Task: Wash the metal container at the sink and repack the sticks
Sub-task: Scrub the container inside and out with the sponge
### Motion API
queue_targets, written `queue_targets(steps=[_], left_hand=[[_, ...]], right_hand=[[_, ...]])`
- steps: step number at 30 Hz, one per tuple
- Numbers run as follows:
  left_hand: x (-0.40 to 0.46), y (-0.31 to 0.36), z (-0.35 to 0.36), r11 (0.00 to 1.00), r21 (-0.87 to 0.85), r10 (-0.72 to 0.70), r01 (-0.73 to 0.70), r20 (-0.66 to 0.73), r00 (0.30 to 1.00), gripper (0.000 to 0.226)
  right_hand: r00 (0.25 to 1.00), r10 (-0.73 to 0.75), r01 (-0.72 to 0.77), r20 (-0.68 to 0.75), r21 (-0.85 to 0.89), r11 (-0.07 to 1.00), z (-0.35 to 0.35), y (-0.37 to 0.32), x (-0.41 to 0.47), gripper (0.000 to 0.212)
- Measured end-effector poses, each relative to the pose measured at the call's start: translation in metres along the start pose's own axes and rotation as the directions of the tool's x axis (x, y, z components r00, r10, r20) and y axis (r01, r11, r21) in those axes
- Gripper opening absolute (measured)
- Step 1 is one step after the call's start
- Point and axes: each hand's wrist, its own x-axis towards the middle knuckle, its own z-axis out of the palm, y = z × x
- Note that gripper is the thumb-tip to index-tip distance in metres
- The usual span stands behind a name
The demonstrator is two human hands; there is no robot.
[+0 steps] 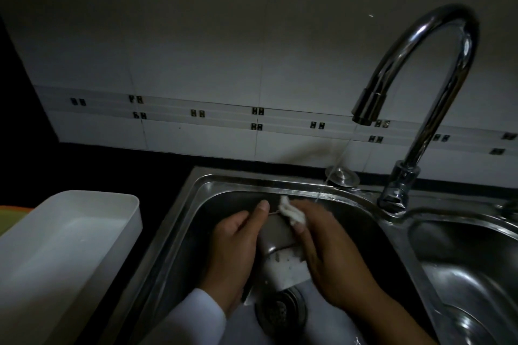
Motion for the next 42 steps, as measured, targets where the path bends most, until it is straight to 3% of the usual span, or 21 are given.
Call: queue_targets(steps=[2,4,5,7,8,13,16,18,22,25,27,30,33,37,42], left_hand=[[0.002,0.000,-0.003,0.999,-0.027,-0.019,0.017,-0.068,0.997,0.040],[0.004,0.002,-0.008,0.999,-0.034,-0.033,0.030,-0.103,0.994,0.034],[0.005,0.004,-0.009,0.999,-0.036,-0.042,0.038,-0.122,0.992,0.032],[0.006,0.009,-0.012,0.994,-0.085,-0.087,0.075,-0.145,0.986,0.023],[0.007,0.010,-0.014,0.986,-0.127,-0.124,0.106,-0.147,0.981,0.020],[0.012,0.011,-0.019,0.940,-0.274,-0.251,0.202,-0.157,0.955,0.026],[0.015,0.009,-0.019,0.908,-0.333,-0.312,0.254,-0.133,0.941,0.022],[0.016,0.006,-0.019,0.907,-0.321,-0.323,0.273,-0.111,0.940,0.021],[0.016,-0.002,-0.021,0.962,0.023,-0.269,0.273,-0.121,0.956,0.031],[0.018,-0.011,-0.016,0.924,0.344,-0.151,0.168,-0.075,0.986,0.031],[0.018,-0.015,-0.010,0.877,0.470,-0.120,0.097,0.019,0.993,0.033],[0.011,-0.014,-0.006,0.898,0.432,-0.170,0.087,0.157,0.973,0.051],[0.008,-0.009,-0.010,0.942,0.326,-0.151,0.080,0.199,0.968,0.066],[0.002,-0.004,-0.002,0.975,0.211,-0.115,0.071,0.205,0.972,0.049],[0.000,-0.009,0.004,0.980,0.200,-0.042,0.003,0.193,0.980,0.038]], right_hand=[[0.987,0.150,-0.147,-0.060,0.053,0.988,0.000,0.022,0.002,0.027],[0.942,0.325,-0.297,-0.086,0.240,0.924,-0.005,0.036,0.004,0.024],[0.898,0.435,-0.383,-0.063,0.375,0.844,-0.009,0.038,0.006,0.023],[0.784,0.617,-0.519,0.070,0.621,0.588,-0.019,0.044,0.009,0.020],[0.743,0.655,-0.551,0.138,0.682,0.481,-0.022,0.048,0.009,0.019],[0.640,0.715,-0.579,0.282,0.789,0.207,-0.017,0.050,0.013,0.024],[0.615,0.701,-0.543,0.362,0.838,0.044,-0.017,0.054,0.012,0.030],[0.633,0.674,-0.519,0.382,0.855,0.002,-0.020,0.052,0.012,0.032],[0.705,0.632,-0.447,0.321,0.893,0.045,-0.026,0.048,0.015,0.035],[0.751,0.632,-0.374,0.193,0.912,0.166,-0.029,0.053,0.018,0.036],[0.772,0.625,-0.360,0.117,0.891,0.278,-0.028,0.050,0.019,0.028],[0.817,0.577,-0.355,0.017,0.803,0.478,-0.025,0.037,0.019,0.017],[0.844,0.535,-0.328,-0.044,0.746,0.579,-0.022,0.033,0.019,0.016],[0.869,0.473,-0.303,-0.144,0.601,0.739,-0.022,0.031,0.014,0.018],[0.961,0.189,-0.104,-0.199,0.375,0.921,-0.016,0.007,0.005,0.028]])
